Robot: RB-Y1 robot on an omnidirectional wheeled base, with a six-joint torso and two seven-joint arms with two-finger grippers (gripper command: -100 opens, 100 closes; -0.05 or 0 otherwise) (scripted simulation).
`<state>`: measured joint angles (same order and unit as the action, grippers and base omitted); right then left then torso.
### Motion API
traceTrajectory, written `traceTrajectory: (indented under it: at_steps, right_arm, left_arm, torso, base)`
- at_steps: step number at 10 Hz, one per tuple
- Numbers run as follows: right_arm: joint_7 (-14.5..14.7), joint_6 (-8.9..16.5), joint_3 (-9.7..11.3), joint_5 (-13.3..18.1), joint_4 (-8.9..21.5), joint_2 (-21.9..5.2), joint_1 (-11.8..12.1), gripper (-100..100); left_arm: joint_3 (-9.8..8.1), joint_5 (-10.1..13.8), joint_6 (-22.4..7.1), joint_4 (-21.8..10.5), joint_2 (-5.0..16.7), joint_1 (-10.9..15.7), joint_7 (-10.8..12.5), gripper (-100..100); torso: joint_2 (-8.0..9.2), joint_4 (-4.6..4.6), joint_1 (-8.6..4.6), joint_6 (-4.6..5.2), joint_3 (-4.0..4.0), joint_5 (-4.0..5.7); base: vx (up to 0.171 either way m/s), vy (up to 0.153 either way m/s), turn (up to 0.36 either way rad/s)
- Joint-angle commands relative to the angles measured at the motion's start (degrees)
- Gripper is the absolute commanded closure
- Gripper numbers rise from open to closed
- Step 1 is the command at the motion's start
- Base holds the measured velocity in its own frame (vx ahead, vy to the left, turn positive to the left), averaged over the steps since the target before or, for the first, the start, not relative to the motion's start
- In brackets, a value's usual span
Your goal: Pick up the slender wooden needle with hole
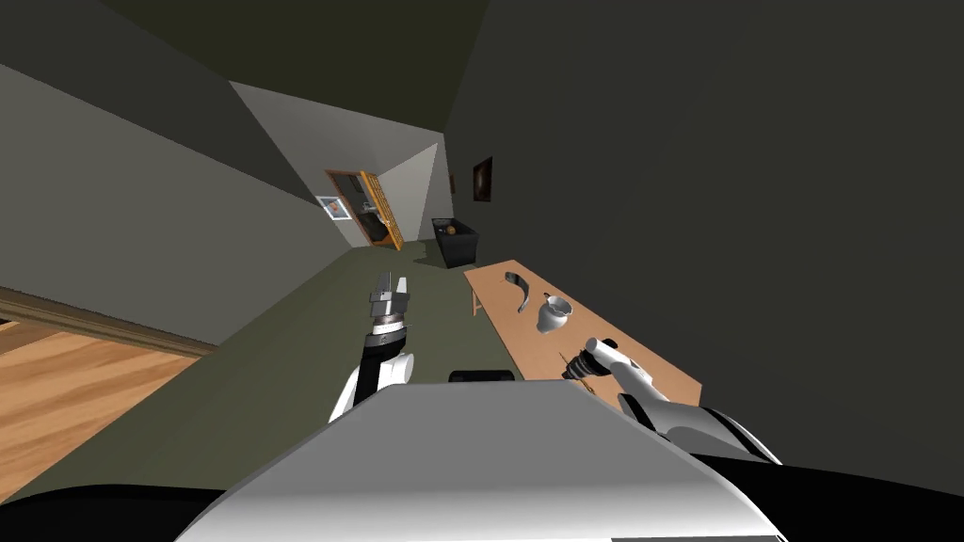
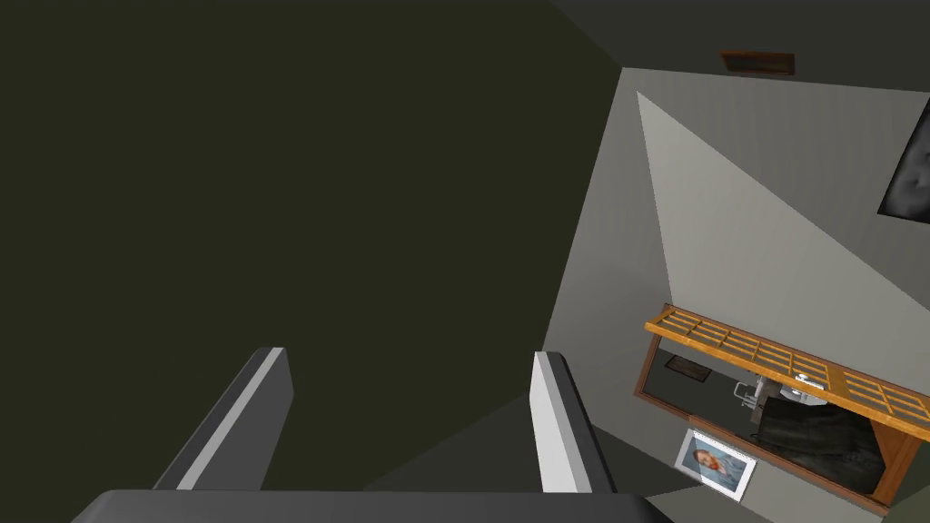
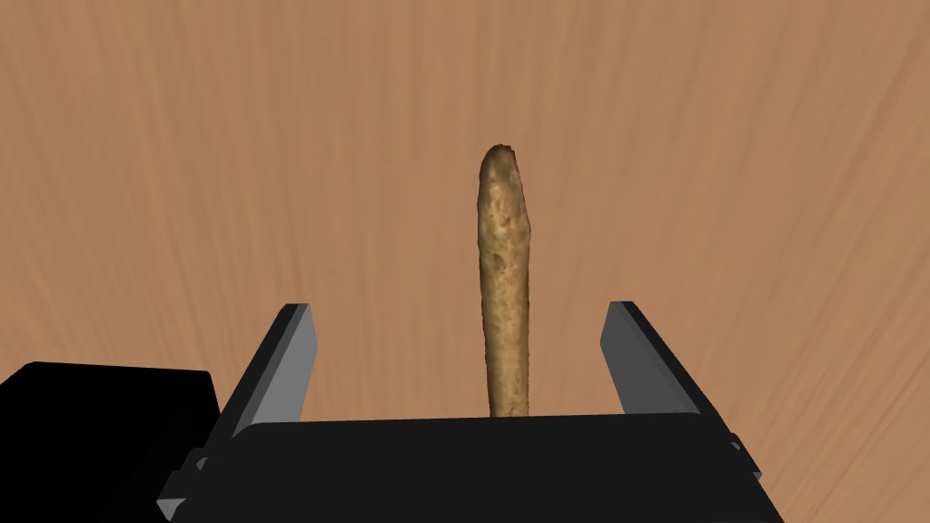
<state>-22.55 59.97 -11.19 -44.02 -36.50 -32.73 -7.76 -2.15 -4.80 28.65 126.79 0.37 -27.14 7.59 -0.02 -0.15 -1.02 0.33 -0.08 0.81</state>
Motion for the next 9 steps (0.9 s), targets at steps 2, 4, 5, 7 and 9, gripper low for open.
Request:
traceTrajectory:
  at_steps: [2, 4, 5, 7, 9]
  right_arm:
    - [-0.25, 0.38, 0.83, 3.95, 1.62, 1.33, -4.95, -100]
    - [-0.82, 1.02, 1.60, 7.22, 2.14, 2.65, -8.89, -100]
    - [-0.82, 1.02, 1.60, 7.67, 2.14, 2.65, -8.89, -100]
    - [-1.25, 1.70, 1.54, 7.29, 0.50, 2.54, -7.76, 100]
    - [-1.18, 1.80, 1.57, 7.25, 0.53, 2.63, -7.76, 100]
  left_arm:
    - [-0.01, 0.00, 0.00, 0.00, 0.00, -0.02, 0.00, 0]
    - [-0.01, 0.00, 0.00, 0.00, 0.00, -0.02, 0.00, 0]
    - [0.00, 0.00, 0.00, 0.00, 0.00, 0.00, 0.00, 0]
    - [0.00, 0.00, 0.00, 0.00, 0.00, 0.00, 0.00, 0]
    - [0.00, 0.00, 0.00, 0.00, 0.00, 0.01, 0.00, 0]
  torso:
    - [-0.02, -0.02, -0.05, 0.08, -0.02, 0.01]
    - [-0.05, -0.02, -0.07, 0.07, -0.04, 0.02]
    - [-0.03, -0.01, -0.04, 0.02, -0.02, 0.01]
    - [0.03, 0.00, 0.00, 0.02, 0.01, 0.00]
    - [-0.03, -0.02, -0.11, 0.02, -0.03, 0.05]
  base:
    - [0.008, -0.016, -0.276]
    - [0.011, -0.020, -0.291]
    - [0.003, -0.004, 0.016]
    - [0.001, -0.001, 0.008]
    - [0.000, 0.000, 0.000]
